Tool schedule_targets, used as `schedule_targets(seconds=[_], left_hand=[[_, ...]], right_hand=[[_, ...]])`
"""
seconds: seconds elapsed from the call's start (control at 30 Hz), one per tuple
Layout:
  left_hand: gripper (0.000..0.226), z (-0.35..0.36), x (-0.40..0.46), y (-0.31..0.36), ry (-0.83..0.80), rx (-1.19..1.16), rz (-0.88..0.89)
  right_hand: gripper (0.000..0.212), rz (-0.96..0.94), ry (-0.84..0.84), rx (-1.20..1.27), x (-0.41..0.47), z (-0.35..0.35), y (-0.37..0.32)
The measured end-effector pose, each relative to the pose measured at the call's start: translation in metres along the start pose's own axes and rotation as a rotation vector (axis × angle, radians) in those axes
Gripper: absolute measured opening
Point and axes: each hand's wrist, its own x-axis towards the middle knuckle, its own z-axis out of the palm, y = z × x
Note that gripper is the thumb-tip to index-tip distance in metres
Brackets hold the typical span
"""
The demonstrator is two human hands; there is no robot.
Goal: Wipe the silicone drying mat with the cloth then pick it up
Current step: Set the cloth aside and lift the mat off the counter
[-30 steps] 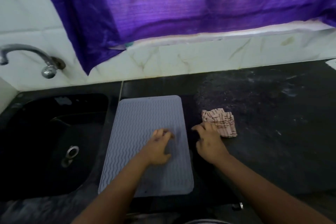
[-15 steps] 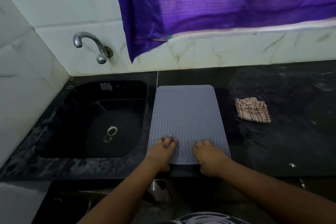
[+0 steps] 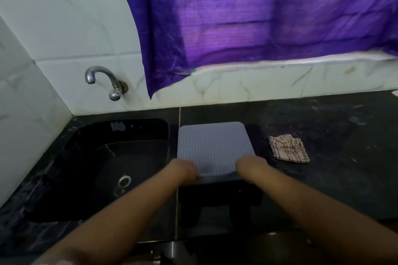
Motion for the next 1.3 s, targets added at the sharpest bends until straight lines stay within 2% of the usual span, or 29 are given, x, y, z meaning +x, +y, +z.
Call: schedule_targets(seconds=[0.07,0.13,0.23,0.3,0.43,0.53,0.67,0.7,0.77,0.83,0.87,0.97,1.0,1.07,1.17,1.23,1.27,1.3], left_hand=[[0.039,-0.053,0.020,-0.032,0.075,-0.130,-0.042],[0.034,-0.109,0.035,-0.059,0.182,-0.150,-0.051],[0.035,-0.179,0.043,-0.091,0.525,-0.160,-0.126],[0.034,-0.212,0.042,-0.107,0.756,-0.116,-0.190],[0.027,-0.235,0.027,-0.118,1.140,-0.108,-0.230],[0.021,-0.224,0.012,-0.109,1.258,-0.115,-0.210],[0.023,-0.148,0.012,-0.077,1.224,-0.166,-0.074],[0.026,-0.121,0.011,-0.066,1.151,-0.194,-0.041],[0.032,-0.061,0.013,-0.038,0.888,-0.294,0.002],[0.037,0.000,0.012,-0.010,0.617,-0.510,-0.022],[0.039,0.029,0.012,0.002,0.515,-0.530,-0.028],[0.040,0.096,0.012,0.027,0.344,-0.520,0.022],[0.043,0.107,0.014,0.030,0.350,-0.433,0.054],[0.049,0.116,0.013,0.032,0.362,-0.399,0.101],[0.050,0.117,0.003,0.031,0.352,-0.393,0.139],[0.048,0.125,0.012,0.033,0.470,-0.397,0.174],[0.046,0.124,0.009,0.036,0.395,-0.357,0.194],[0.045,0.130,0.011,0.039,0.424,-0.328,0.203]], right_hand=[[0.040,0.017,0.046,0.044,0.007,-0.064,0.000],[0.038,-0.005,0.088,0.004,0.017,-0.129,0.000],[0.043,-0.042,0.312,0.009,0.030,-0.214,0.002],[0.045,-0.073,0.529,-0.030,0.035,-0.258,0.004],[0.044,-0.089,0.886,0.007,0.023,-0.301,0.010],[0.040,-0.100,1.023,0.040,0.004,-0.285,0.015],[0.029,-0.115,0.959,0.083,-0.005,-0.204,0.026],[0.030,-0.116,0.907,0.090,-0.005,-0.175,0.028],[0.027,-0.107,0.770,0.106,-0.004,-0.109,0.032],[0.026,-0.106,0.606,0.096,-0.001,-0.035,0.033],[0.028,-0.117,0.534,0.093,0.002,0.001,0.032],[0.040,-0.159,0.368,-0.004,0.005,0.086,0.038],[0.048,-0.164,0.346,-0.046,0.004,0.103,0.040],[0.058,-0.141,0.329,-0.077,-0.001,0.119,0.041],[0.060,-0.104,0.340,-0.072,-0.009,0.126,0.037],[0.060,-0.076,0.344,-0.054,-0.013,0.131,0.035],[0.060,-0.069,0.339,-0.043,-0.014,0.132,0.035],[0.059,-0.061,0.339,-0.045,-0.015,0.133,0.037]])
